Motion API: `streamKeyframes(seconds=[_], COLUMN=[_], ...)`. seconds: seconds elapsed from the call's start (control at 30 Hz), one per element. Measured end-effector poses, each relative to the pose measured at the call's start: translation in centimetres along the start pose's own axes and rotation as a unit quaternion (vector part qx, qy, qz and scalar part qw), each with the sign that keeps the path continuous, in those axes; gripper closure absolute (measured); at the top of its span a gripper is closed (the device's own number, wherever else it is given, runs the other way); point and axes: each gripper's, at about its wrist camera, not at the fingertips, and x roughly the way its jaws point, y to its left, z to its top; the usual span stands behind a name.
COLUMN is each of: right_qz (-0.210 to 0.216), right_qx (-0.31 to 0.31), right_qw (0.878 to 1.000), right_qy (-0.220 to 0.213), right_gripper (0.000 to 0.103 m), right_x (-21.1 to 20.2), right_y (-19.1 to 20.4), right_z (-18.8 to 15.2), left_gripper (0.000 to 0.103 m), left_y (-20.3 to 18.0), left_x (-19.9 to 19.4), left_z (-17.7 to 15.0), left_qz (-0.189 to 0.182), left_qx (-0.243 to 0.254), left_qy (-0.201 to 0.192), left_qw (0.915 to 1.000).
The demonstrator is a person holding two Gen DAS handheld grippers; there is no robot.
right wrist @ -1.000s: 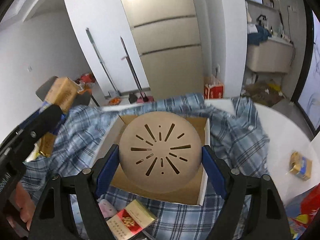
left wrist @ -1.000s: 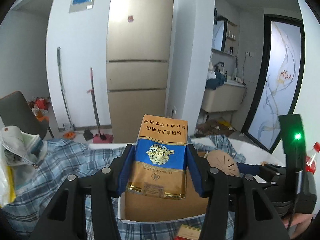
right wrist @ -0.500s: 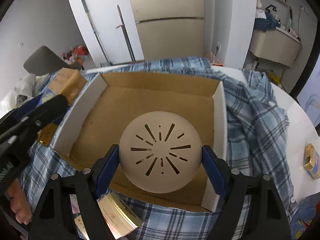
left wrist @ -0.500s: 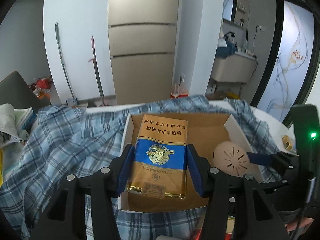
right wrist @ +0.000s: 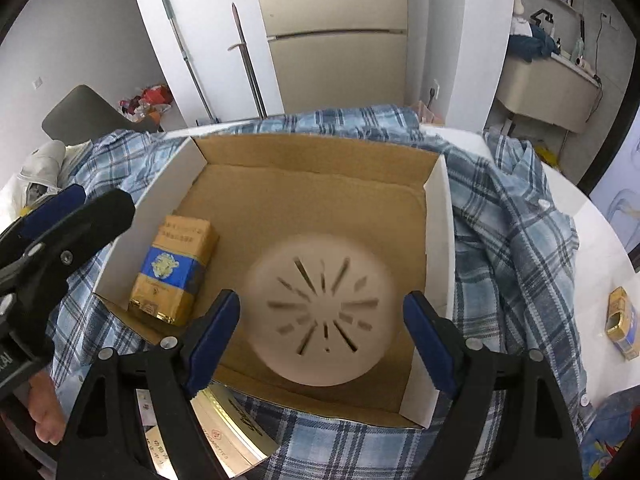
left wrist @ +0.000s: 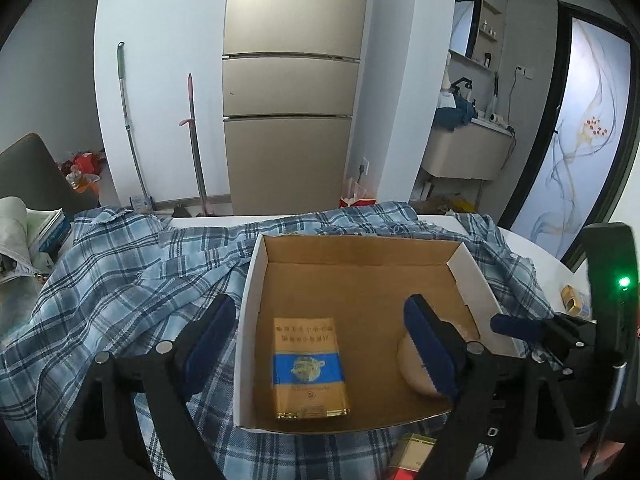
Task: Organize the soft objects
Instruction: 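Place the pack and the tan disc into the white box, opening both tools, then withdraw both tools from the box toward the remaining items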
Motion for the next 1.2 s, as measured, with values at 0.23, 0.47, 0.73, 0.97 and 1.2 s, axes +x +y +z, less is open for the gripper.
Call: streamKeyframes(seconds=[0.23, 0.47, 0.73, 0.97, 1.2], right_qz=[0.000, 0.012, 0.023, 0.026, 0.032], right_qx=[0.002, 0.008, -0.015, -0.046, -0.056], right_qw=[0.999, 0.996, 0.989, 0.980, 0.971], right_qy=[-0.048, -0.085, -0.144, -0.191, -0.230], right_gripper=[0.010, 0.010, 0.010, 0.007, 0.000], right_x=[-2.6, -6.9, -13.8, -18.6, -20.6], right_y=[-0.1, -0.2, 1.4, 2.8, 2.9], right_z=[0.4, 1.4, 0.9, -1.4, -4.3], left_gripper=[0.015, 0.015, 0.015, 0.000, 0.000], left_y=[0.0, -0.4, -1.2, -0.7, 0.0], left_x=[-1.8, -8.8, -16.8, -21.7, -23.7], left_z=[0.8, 3.3, 2.5, 0.3, -2.4], left_qz=[0.003, -0.008, -0.018, -0.034, -0.036], left_qx=[0.010, 0.022, 0.057, 0.046, 0.048], left_qy=[-0.025, -0.083, -0.131, -0.181, -0.191], left_qw=[0.9996, 0.9963, 0.9895, 0.9818, 0.9798])
